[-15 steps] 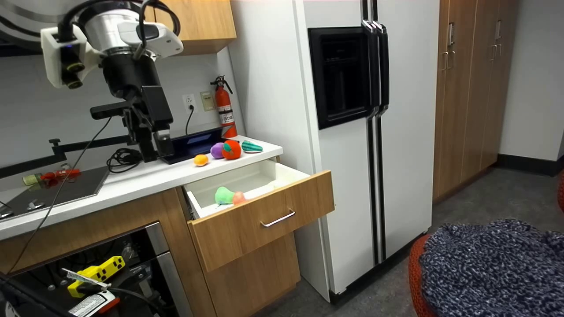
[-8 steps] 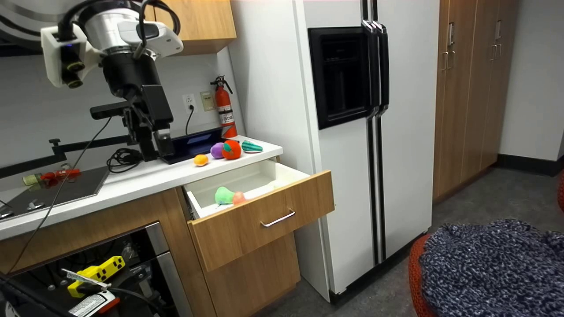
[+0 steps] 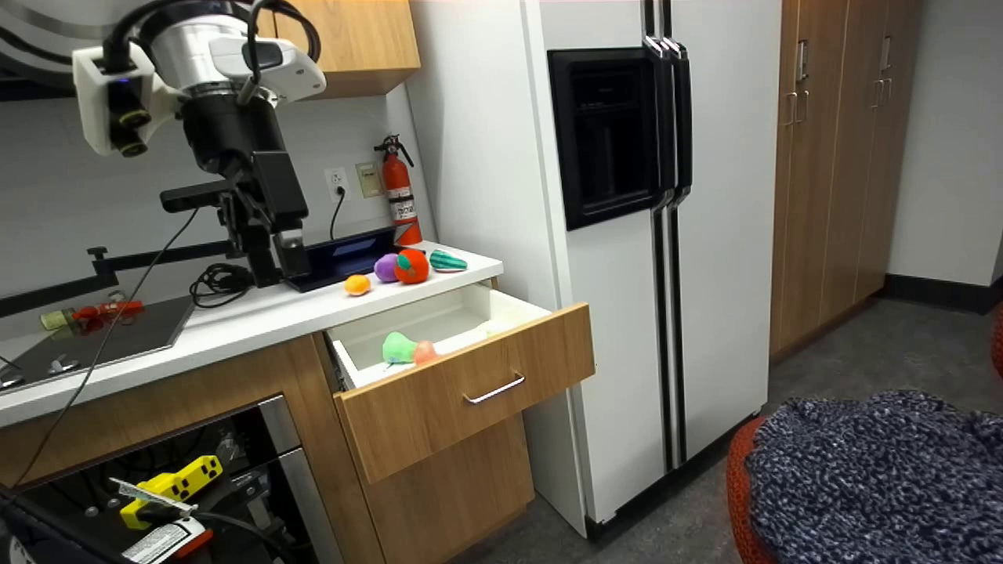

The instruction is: Close the open drawer on the right

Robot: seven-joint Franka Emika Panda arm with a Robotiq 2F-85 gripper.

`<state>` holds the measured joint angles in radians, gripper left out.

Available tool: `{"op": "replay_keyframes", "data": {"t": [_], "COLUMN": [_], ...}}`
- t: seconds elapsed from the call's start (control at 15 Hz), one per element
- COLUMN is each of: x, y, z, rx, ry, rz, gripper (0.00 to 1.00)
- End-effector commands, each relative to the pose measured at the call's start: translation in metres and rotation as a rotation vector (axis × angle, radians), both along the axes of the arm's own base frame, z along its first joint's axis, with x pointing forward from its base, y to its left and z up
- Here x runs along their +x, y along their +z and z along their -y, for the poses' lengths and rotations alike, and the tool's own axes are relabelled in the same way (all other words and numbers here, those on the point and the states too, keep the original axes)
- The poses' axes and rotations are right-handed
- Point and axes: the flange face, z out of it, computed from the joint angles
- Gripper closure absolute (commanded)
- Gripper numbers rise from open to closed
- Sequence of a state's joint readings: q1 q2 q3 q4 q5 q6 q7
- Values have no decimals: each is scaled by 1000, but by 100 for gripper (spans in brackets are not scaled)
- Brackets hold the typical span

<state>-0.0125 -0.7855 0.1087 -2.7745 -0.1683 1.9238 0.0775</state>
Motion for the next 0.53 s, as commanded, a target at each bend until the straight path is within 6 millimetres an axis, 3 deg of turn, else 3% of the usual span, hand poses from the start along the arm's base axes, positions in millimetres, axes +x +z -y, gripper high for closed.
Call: {"op": "replay_keyframes", "data": {"t": [0.0, 0.27, 0.47], "x": [5, 28, 57], "y": [1, 2, -2], "z": [0, -2, -4], "rx": [-2, 6, 23], "ry": [-3, -8, -11], "rz": [8, 20, 69], "gripper": [0, 0, 0]}}
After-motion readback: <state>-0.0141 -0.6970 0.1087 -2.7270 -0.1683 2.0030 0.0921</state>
